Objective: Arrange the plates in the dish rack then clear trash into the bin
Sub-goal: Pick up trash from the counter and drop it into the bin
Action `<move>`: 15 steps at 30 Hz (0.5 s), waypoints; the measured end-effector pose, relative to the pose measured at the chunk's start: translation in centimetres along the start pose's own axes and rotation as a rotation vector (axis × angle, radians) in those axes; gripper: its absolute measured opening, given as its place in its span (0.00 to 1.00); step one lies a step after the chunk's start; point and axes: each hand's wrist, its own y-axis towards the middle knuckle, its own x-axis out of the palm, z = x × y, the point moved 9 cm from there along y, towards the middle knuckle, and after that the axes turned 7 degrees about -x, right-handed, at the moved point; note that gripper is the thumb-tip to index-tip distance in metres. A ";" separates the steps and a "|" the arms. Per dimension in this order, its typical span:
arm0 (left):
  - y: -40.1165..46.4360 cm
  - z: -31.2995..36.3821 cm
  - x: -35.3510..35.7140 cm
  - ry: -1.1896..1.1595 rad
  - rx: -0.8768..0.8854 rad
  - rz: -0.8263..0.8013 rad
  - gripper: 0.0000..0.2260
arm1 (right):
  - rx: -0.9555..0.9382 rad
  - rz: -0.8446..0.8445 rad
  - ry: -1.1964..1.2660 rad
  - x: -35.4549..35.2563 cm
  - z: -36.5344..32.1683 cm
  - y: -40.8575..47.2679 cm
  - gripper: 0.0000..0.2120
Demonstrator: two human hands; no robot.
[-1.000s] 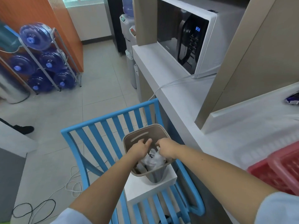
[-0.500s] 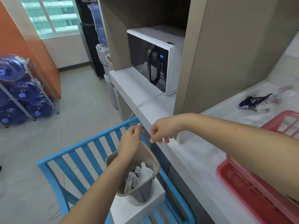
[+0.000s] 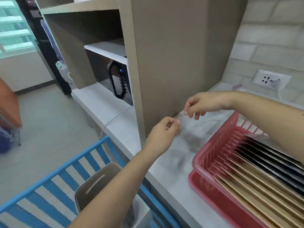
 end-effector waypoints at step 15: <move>12.9 3.1 13.5 0.504 0.170 -0.140 0.11 | 0.269 0.166 -0.180 -5.7 16.6 0.3 0.19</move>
